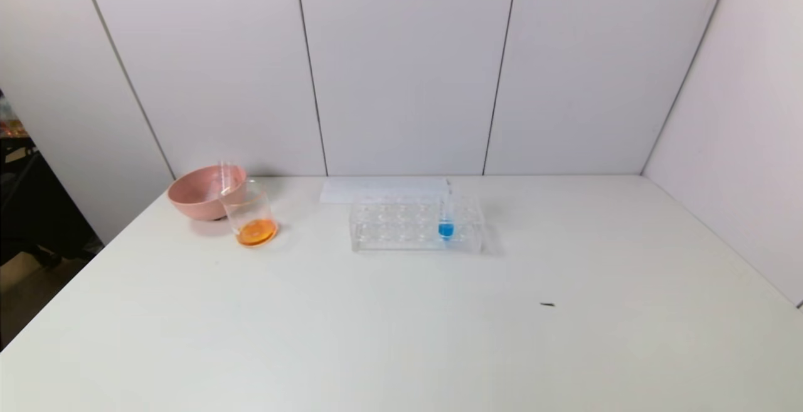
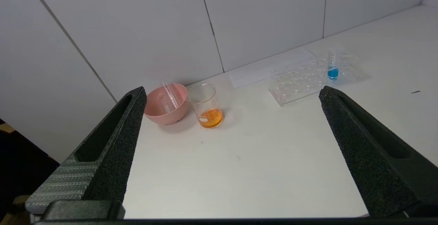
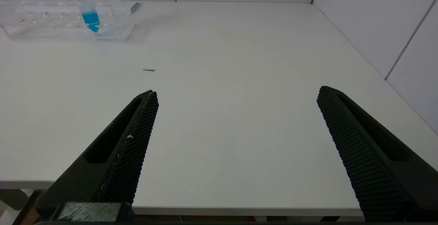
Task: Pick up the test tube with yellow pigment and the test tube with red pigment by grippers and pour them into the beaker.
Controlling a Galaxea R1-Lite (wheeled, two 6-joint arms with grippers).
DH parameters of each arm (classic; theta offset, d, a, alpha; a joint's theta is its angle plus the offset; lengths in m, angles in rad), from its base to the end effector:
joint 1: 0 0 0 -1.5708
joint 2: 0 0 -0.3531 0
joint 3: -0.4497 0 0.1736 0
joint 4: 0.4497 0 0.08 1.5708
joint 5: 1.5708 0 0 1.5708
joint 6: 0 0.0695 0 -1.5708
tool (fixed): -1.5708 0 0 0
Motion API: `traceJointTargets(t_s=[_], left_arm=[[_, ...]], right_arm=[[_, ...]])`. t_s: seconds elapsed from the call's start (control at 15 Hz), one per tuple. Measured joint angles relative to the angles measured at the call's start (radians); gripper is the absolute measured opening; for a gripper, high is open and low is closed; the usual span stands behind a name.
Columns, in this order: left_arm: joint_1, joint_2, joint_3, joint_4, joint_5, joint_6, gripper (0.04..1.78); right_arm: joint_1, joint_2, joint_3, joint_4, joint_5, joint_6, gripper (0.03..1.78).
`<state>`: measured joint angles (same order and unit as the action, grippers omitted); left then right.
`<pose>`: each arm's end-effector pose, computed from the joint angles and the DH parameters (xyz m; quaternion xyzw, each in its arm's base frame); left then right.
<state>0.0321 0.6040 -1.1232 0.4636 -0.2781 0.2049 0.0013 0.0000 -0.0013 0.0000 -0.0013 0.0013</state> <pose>-0.0451 -0.0205 0.3518 0.1057 -0.0399 -0.1192 0.9864 -0.0474 -0.0002 0.0759 0.0007 -0.0006 0.0000 1.0000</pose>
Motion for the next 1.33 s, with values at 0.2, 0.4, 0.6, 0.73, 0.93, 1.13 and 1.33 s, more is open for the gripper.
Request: traceJointTargets(t_s=[0.2, 0.4, 0.6, 0.73, 0.93, 1.13, 1.33], left_arm=[[-0.007, -0.109, 0.017, 0.022, 0.0, 0.001, 1.76], [-0.009, -0.215, 0.077, 0.003, 0.0, 0.004, 1.76], [-0.016, -0.303, 0.19, -0.09, 0.0, 0.024, 1.76], [-0.022, -0.358, 0.294, -0.182, 0.003, 0.029, 1.76], [-0.023, -0.437, 0.473, -0.333, 0.026, 0.031, 1.76], [-0.024, -0.504, 0.647, -0.446, 0.07, 0.028, 1.76], [-0.025, -0.566, 0.805, -0.511, 0.149, 0.026, 1.76]], right_arm=[[0.0, 0.0, 0.0, 0.0, 0.0, 0.0, 1.7], [0.0, 0.0, 0.0, 0.0, 0.0, 0.0, 1.7], [0.0, 0.0, 0.0, 0.0, 0.0, 0.0, 1.7], [0.0, 0.0, 0.0, 0.0, 0.0, 0.0, 1.7], [0.0, 0.0, 0.0, 0.0, 0.0, 0.0, 1.7], [0.0, 0.0, 0.0, 0.0, 0.0, 0.0, 1.7], [0.0, 0.0, 0.0, 0.0, 0.0, 0.0, 1.7]])
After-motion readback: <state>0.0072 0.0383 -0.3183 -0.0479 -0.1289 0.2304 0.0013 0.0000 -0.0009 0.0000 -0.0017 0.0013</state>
